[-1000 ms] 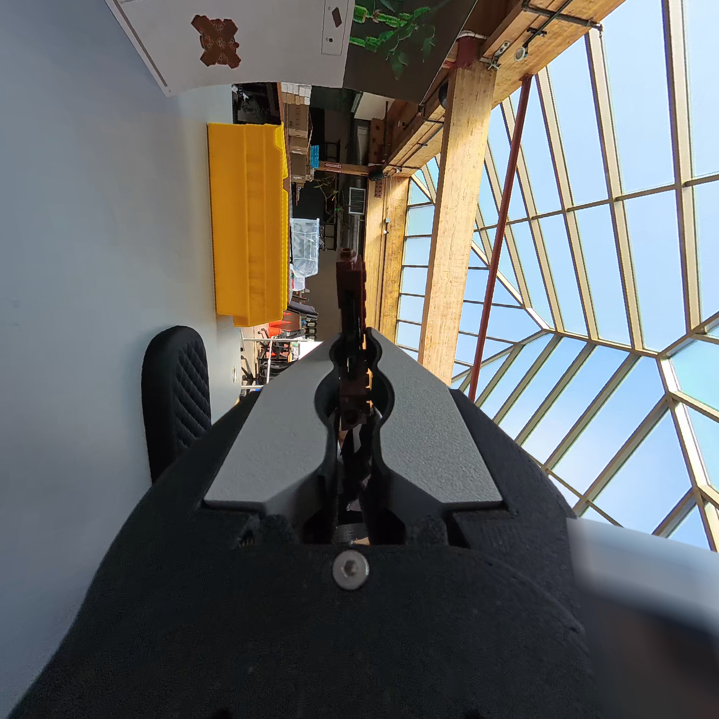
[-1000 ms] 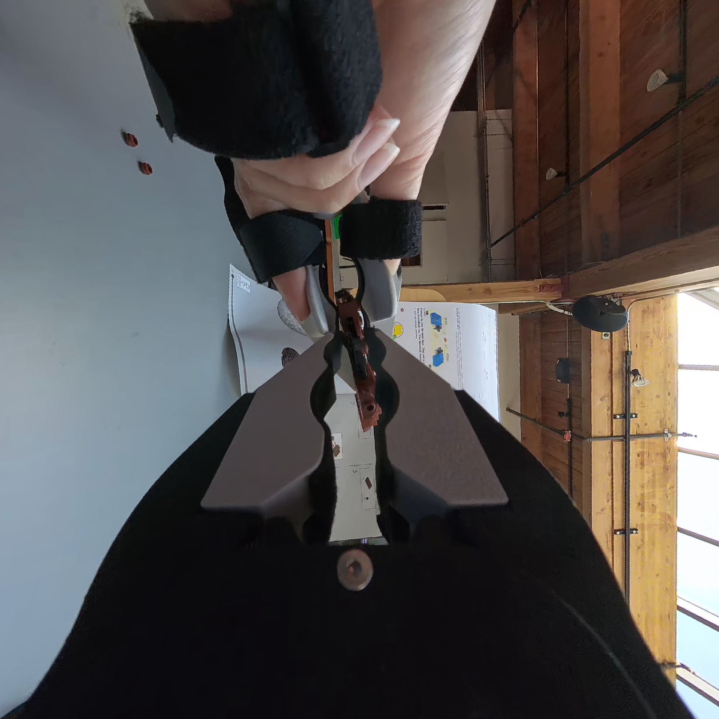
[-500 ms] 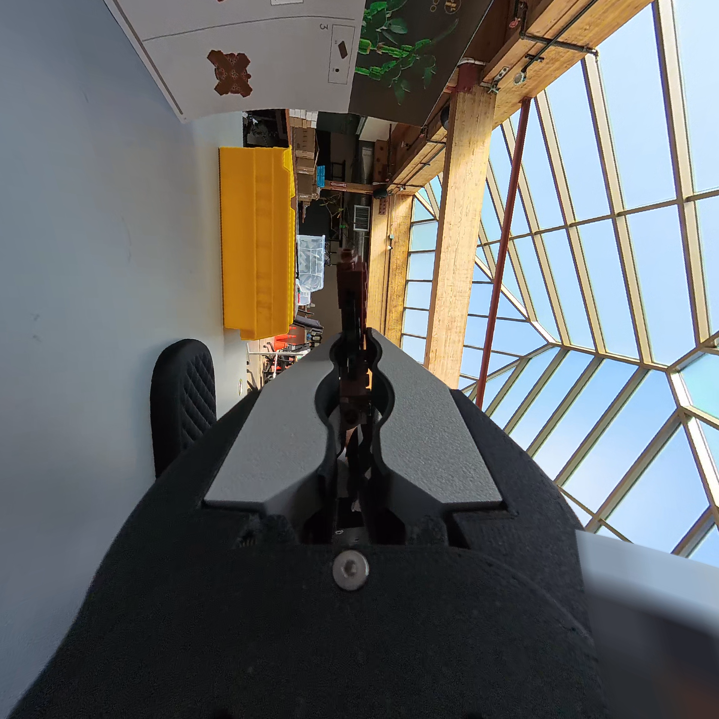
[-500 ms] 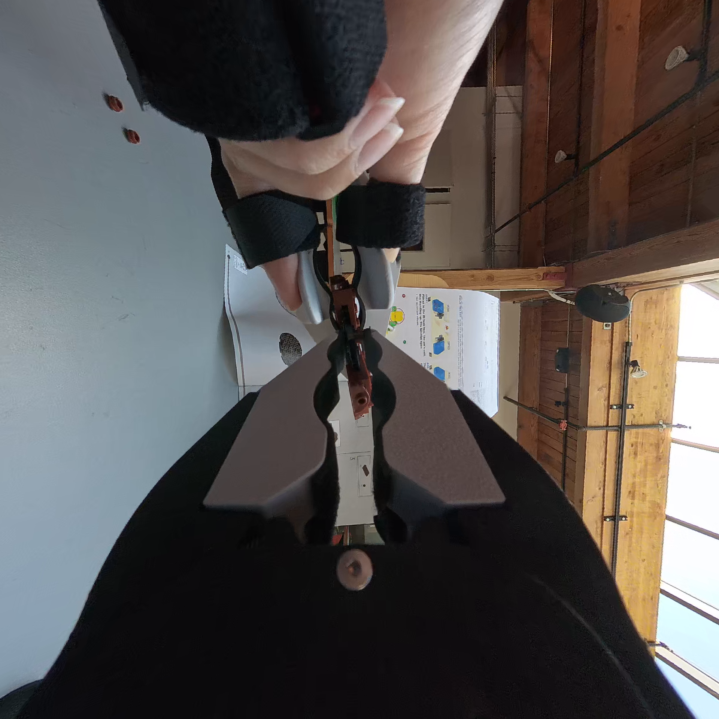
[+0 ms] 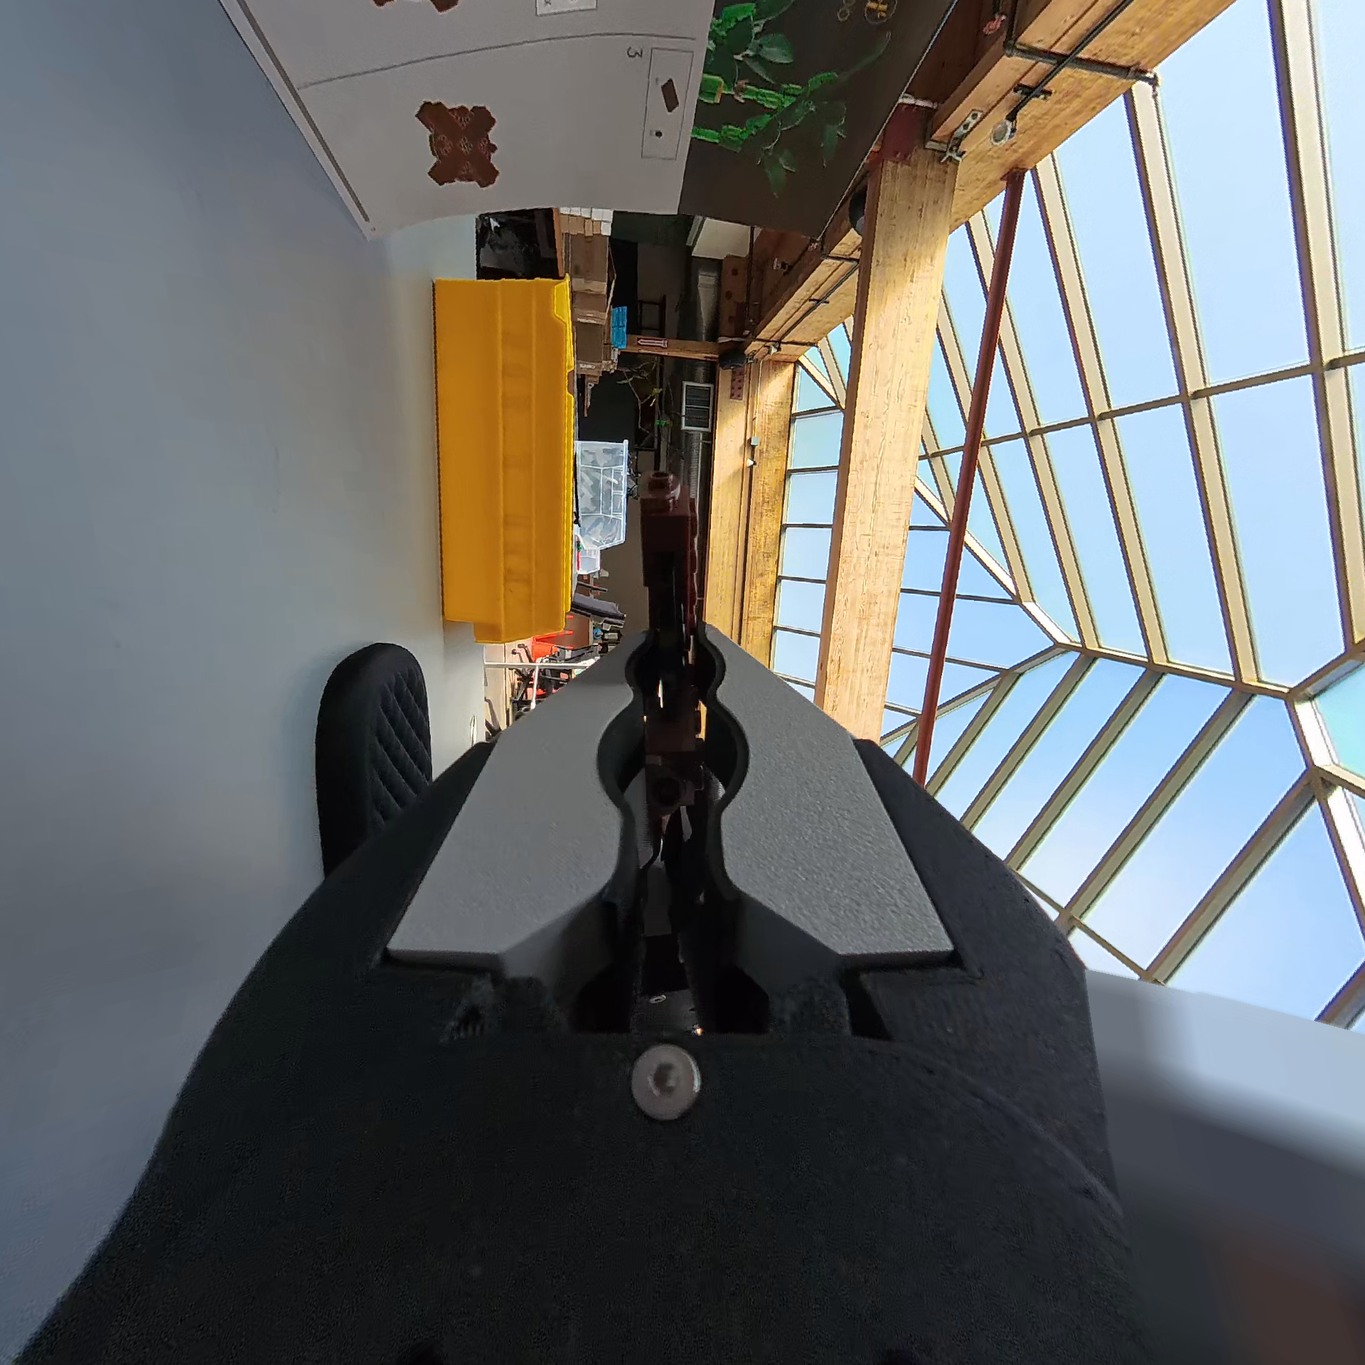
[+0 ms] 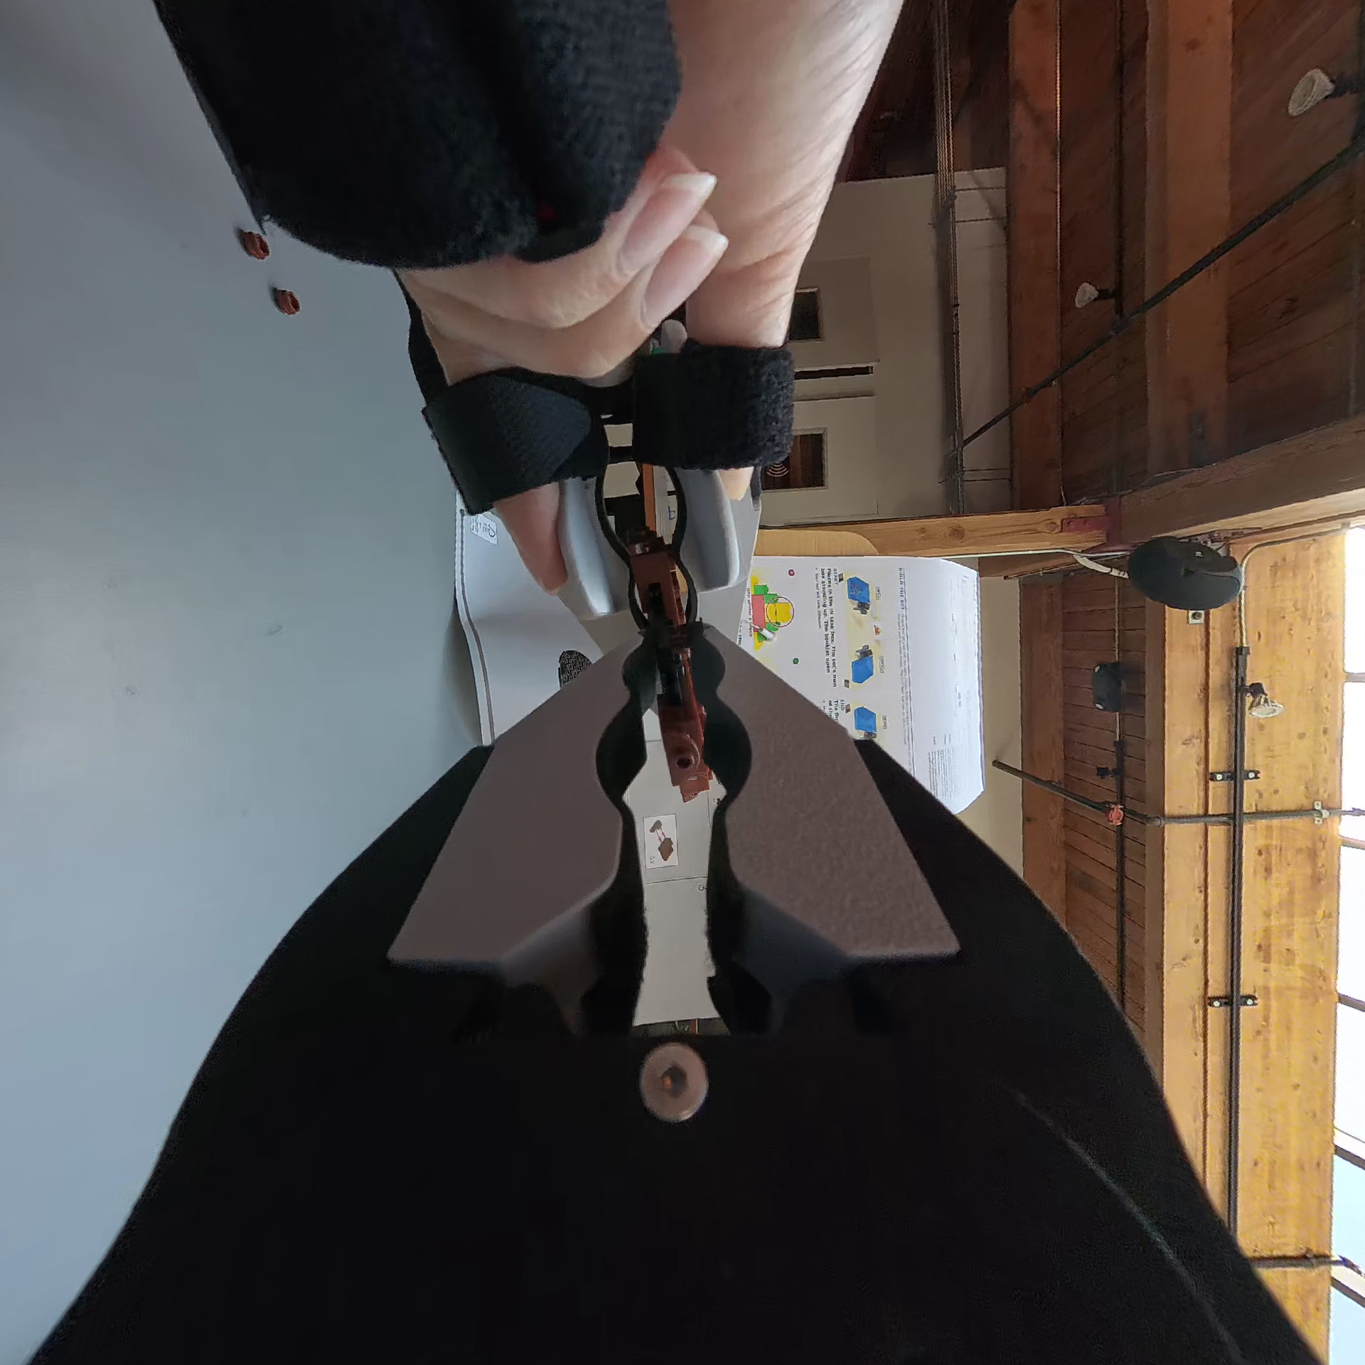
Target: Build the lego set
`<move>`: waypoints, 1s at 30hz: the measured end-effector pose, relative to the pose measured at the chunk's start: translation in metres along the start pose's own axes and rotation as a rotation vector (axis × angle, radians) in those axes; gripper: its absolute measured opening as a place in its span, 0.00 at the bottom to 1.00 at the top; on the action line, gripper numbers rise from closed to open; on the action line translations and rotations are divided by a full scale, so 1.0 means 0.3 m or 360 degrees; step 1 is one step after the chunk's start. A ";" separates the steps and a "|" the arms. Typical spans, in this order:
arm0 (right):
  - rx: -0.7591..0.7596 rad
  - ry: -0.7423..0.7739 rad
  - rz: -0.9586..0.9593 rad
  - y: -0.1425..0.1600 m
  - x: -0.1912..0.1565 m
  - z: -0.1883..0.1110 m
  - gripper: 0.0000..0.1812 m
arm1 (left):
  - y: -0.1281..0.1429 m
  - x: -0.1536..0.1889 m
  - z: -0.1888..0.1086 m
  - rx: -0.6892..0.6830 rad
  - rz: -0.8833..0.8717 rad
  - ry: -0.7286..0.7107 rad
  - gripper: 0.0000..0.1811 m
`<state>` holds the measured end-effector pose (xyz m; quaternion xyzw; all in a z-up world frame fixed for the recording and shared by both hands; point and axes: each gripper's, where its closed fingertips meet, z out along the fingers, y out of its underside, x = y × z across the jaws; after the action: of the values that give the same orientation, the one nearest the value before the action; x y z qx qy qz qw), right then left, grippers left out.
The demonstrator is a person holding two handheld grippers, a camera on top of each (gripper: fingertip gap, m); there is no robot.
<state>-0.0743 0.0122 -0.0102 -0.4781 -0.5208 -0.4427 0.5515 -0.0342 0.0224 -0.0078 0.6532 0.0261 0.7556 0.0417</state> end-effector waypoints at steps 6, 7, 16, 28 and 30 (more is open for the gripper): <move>0.0037 0.0069 0.0091 -0.034 -0.040 0.025 0.22 | -0.198 0.027 -0.125 0.0184 0.0511 0.0015 0.03; 0.0045 0.0016 0.0156 -0.032 -0.064 0.027 0.22 | -0.242 0.046 -0.177 0.0213 0.0613 0.0014 0.03; 0.0477 -0.1447 0.1603 -0.172 -0.300 0.096 0.13 | -0.157 -0.032 -0.600 -0.0501 0.0957 -0.0592 0.03; 0.0424 -0.1888 0.1328 -0.244 -0.465 0.383 0.10 | -0.041 -0.118 -0.708 -0.0656 0.0889 -0.0683 0.03; 0.0414 -0.1910 0.1270 -0.251 -0.467 0.400 0.10 | -0.042 -0.118 -0.713 -0.0642 0.0874 -0.0656 0.03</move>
<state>-0.1760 0.1181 -0.1449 -0.7224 -0.5679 0.1954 0.3428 -0.2404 0.0347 -0.0748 0.7524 -0.3074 0.5818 -0.0299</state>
